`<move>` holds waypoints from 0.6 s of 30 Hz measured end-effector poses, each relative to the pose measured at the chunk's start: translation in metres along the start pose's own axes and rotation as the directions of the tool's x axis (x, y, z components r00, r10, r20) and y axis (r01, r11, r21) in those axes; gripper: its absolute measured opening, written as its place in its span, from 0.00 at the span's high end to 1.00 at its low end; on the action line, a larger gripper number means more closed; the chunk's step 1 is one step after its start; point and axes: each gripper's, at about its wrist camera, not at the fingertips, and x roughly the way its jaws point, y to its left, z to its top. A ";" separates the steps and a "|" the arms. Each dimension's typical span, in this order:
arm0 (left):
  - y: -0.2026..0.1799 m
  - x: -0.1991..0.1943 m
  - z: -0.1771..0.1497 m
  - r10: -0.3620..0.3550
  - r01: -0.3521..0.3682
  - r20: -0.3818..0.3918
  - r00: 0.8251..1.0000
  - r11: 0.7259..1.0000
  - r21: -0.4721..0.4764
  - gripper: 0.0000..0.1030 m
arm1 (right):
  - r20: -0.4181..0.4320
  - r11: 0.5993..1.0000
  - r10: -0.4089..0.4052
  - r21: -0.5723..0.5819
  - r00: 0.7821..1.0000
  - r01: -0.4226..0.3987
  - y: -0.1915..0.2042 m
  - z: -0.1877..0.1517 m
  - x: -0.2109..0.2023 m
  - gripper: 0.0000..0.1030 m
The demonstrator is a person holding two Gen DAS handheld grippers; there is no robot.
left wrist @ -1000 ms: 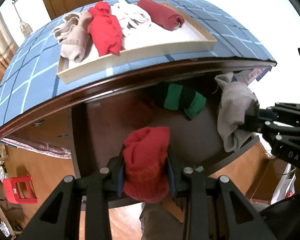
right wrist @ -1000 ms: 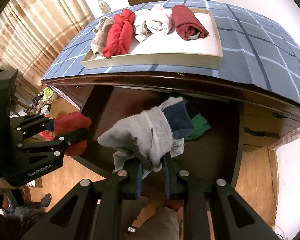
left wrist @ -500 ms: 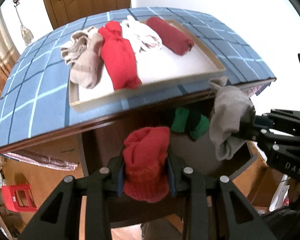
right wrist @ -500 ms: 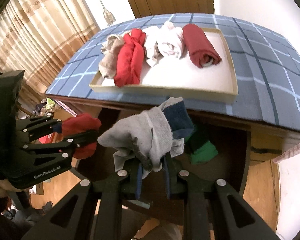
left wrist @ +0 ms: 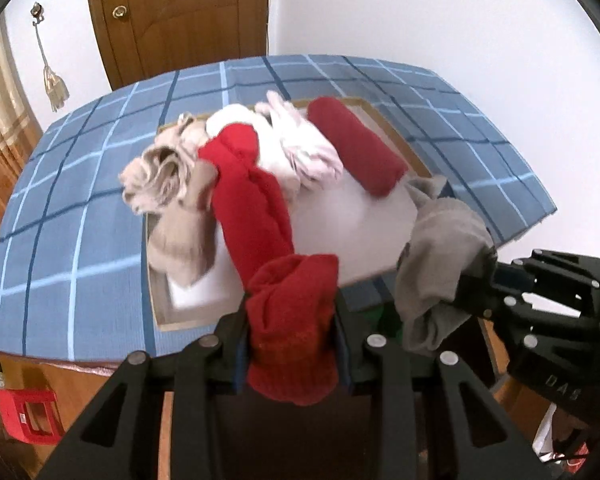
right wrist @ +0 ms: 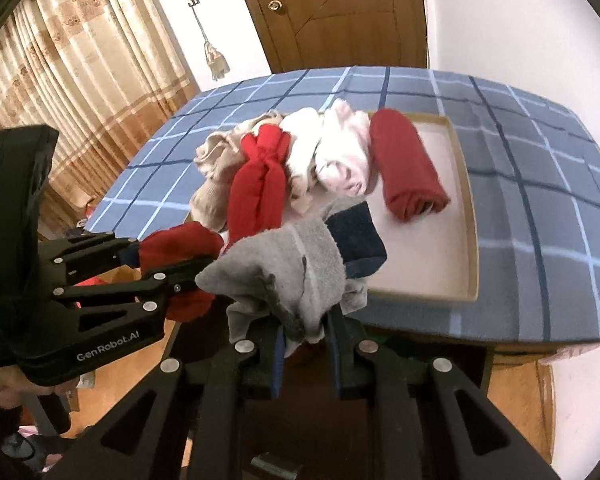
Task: Take underwear out of drawer
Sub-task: 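Lift grey sock and red sock out of the drawer toward the tray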
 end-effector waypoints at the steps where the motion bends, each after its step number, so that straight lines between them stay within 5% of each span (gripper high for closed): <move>1: 0.000 0.002 0.004 0.000 0.000 0.002 1.000 1.000 -0.001 0.69 | 0.003 1.000 -0.003 0.002 1.000 0.003 -0.002 0.003 0.002 0.81; 18: -0.005 0.056 0.051 0.011 -0.011 -0.009 1.000 0.999 -0.051 0.69 | -0.021 0.994 -0.101 -0.055 0.995 0.100 -0.026 0.045 0.046 0.81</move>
